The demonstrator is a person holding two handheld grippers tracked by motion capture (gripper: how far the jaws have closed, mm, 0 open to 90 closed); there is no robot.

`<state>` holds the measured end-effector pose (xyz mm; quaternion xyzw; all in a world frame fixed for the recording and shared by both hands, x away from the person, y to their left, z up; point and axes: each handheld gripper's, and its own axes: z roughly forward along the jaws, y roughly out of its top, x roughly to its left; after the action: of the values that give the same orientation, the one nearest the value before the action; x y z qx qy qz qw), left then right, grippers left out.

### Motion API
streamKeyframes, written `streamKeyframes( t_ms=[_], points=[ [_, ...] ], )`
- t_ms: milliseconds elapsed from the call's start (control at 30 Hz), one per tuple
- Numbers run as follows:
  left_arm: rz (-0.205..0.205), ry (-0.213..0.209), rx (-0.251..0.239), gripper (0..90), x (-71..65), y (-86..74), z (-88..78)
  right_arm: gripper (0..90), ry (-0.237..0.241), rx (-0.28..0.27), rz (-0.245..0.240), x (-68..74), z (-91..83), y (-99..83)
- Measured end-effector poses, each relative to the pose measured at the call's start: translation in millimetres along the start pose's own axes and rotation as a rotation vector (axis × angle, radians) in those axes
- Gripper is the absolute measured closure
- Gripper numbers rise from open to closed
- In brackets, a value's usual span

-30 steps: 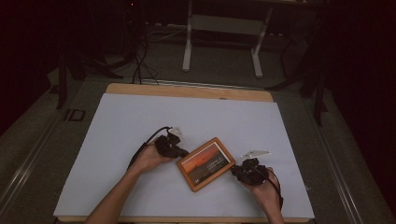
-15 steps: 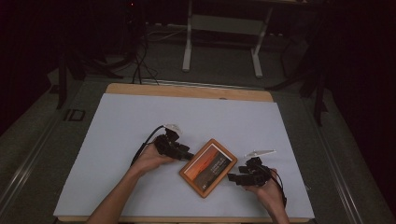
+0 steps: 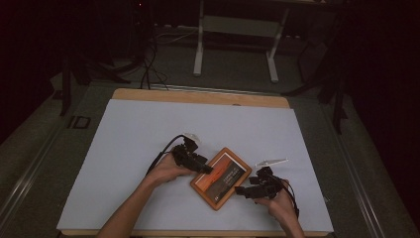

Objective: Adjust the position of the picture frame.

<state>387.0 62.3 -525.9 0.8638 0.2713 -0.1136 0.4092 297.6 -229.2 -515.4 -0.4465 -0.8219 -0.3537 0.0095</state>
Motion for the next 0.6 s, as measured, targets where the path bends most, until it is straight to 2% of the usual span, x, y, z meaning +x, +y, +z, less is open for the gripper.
streamKeyframes(
  t_ms=[67,167,333,367,467,533,600],
  points=[
    [0.000,-0.005,0.001,39.3,0.3,-0.2,2.6,18.0,0.038,-0.007,0.012,1.0,4.4,1.9],
    [0.000,-0.033,0.005,39.3,0.6,-0.2,5.8,18.4,0.061,-0.015,0.024,1.7,7.9,3.5],
    [0.000,-0.071,0.025,39.9,-0.5,0.4,10.1,19.0,0.054,-0.021,0.045,3.6,11.6,7.0],
    [0.001,-0.099,0.054,39.9,-0.7,1.0,13.3,20.1,0.053,-0.021,0.052,3.4,12.1,7.7],
    [-0.014,-0.103,0.065,38.3,0.7,2.0,12.9,24.1,0.044,-0.033,0.079,1.8,13.1,10.3],
    [-0.017,-0.088,0.076,38.2,0.1,2.1,10.7,25.8,0.024,-0.031,0.079,1.9,14.8,13.5],
    [-0.015,-0.071,0.088,38.3,-1.0,1.3,6.6,27.0,0.023,-0.025,0.071,2.5,17.3,17.8]
  ],
)
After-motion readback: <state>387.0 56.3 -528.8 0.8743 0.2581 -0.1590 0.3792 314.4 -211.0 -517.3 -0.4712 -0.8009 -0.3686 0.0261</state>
